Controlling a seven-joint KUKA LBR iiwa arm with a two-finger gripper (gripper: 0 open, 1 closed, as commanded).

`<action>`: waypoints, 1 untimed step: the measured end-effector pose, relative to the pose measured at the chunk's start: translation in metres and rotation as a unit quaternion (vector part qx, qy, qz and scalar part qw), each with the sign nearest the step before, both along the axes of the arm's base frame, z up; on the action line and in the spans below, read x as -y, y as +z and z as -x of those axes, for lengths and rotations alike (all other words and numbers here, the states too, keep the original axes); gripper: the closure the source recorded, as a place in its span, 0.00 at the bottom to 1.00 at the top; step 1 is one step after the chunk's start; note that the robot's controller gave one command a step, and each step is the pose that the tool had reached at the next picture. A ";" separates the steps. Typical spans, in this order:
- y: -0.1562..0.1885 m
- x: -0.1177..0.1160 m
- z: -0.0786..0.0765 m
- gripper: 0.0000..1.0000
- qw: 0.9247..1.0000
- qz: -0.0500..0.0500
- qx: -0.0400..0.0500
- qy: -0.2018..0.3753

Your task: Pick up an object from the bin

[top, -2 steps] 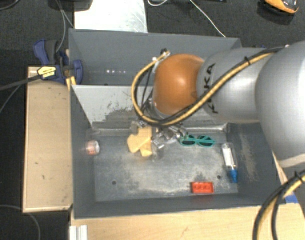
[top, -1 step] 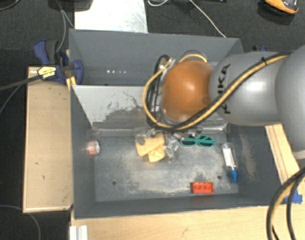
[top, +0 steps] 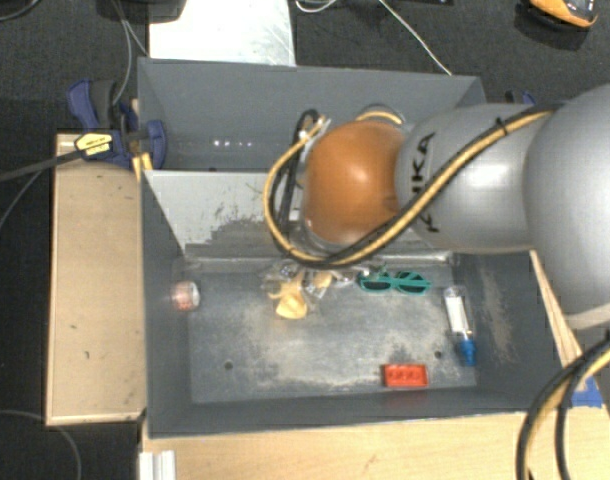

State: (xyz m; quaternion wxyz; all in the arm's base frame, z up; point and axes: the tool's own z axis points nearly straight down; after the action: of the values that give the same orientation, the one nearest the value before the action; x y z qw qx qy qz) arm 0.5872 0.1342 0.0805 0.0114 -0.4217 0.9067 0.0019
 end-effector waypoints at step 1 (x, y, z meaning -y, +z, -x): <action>0.000 0.000 0.000 1.00 1.000 0.000 0.000 -0.001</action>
Offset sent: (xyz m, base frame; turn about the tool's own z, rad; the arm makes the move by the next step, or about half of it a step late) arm -0.0102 0.0091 0.1377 -0.0108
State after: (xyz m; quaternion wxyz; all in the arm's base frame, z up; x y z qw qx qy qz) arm 0.5873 0.1341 0.0805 0.0113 -0.4208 0.9071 0.0020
